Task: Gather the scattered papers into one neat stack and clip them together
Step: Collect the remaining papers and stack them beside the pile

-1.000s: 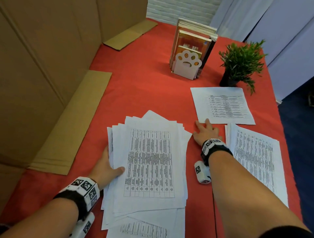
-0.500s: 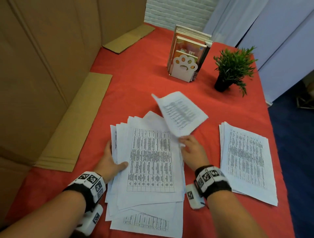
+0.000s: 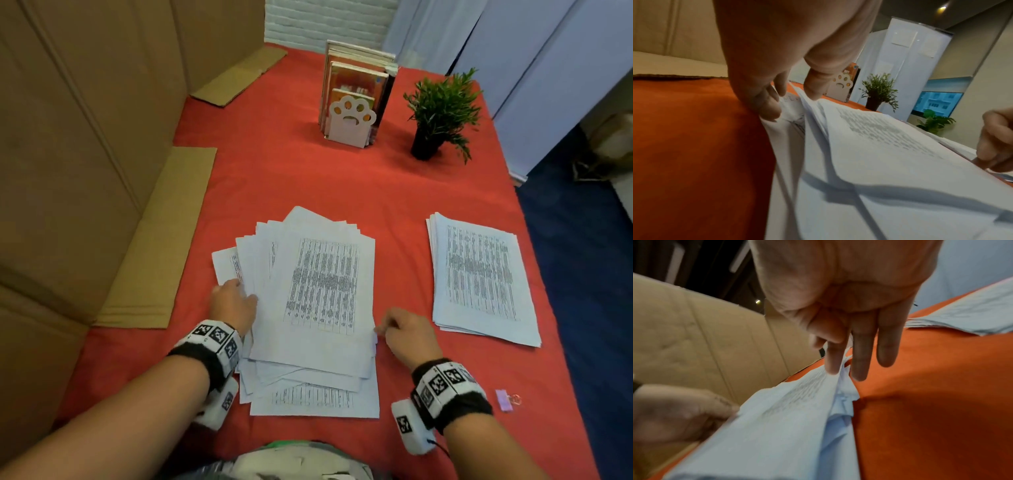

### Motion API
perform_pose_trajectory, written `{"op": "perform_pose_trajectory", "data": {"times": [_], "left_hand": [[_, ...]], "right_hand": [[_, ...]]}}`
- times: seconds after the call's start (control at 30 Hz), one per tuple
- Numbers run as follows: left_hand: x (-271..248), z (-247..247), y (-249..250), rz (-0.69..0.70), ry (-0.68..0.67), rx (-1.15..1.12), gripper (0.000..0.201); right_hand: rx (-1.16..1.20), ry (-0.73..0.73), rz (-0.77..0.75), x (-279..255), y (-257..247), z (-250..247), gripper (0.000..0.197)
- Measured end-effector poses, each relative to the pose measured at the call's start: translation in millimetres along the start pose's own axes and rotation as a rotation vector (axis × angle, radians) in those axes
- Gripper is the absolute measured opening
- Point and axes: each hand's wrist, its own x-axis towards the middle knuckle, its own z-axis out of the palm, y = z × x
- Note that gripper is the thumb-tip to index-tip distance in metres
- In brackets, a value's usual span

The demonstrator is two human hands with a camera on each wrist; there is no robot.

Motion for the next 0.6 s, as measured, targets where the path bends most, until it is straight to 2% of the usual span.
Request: {"op": "perform_pose_trajectory", "data": {"times": [0.07, 0.17, 0.27, 0.33, 0.4, 0.47, 0.5, 0.57, 0.6], "left_hand": [[-1.7, 3.7, -1.0, 0.044, -0.046, 0.041, 0.042], [-10.5, 9.2, 0.9, 0.166, -0.113, 0.118, 0.050], [-21.0, 13.9, 0.3, 0.203, -0.170, 0.050, 0.053], [-24.8, 16.5, -2.5, 0.203, -0.166, -0.025, 0.045], [-25.5, 17.2, -5.2, 0.156, -0.162, -0.128, 0.029], [-28.4, 17.7, -5.3, 0.140, -0.178, -0.164, 0.013], [-29.6, 16.8, -4.9, 0.179, -0.180, -0.146, 0.004], [-28.1, 17.6, -7.1, 0.290, -0.143, -0.125, 0.019], [-26.8, 17.2, -7.8, 0.300, -0.115, -0.111, 0.019]], "right_hand": [[0.094, 0.101, 0.067, 2.4, 1.1, 5.1, 0.032], [0.102, 0.024, 0.119, 6.7, -1.6, 16.0, 0.036], [0.136, -0.015, 0.136, 8.9, -3.1, 22.7, 0.030], [0.167, -0.013, 0.159, 7.4, -4.6, 24.2, 0.034], [0.213, 0.006, 0.193, 4.1, -4.8, 24.2, 0.035], [0.245, 0.013, 0.227, 0.8, -3.4, 24.5, 0.029], [0.244, 0.014, 0.236, -0.2, -2.1, 25.4, 0.026], [0.230, 0.017, 0.237, -0.3, 1.8, 28.8, 0.025], [0.226, 0.021, 0.236, 0.2, 3.8, 30.6, 0.026]]}}
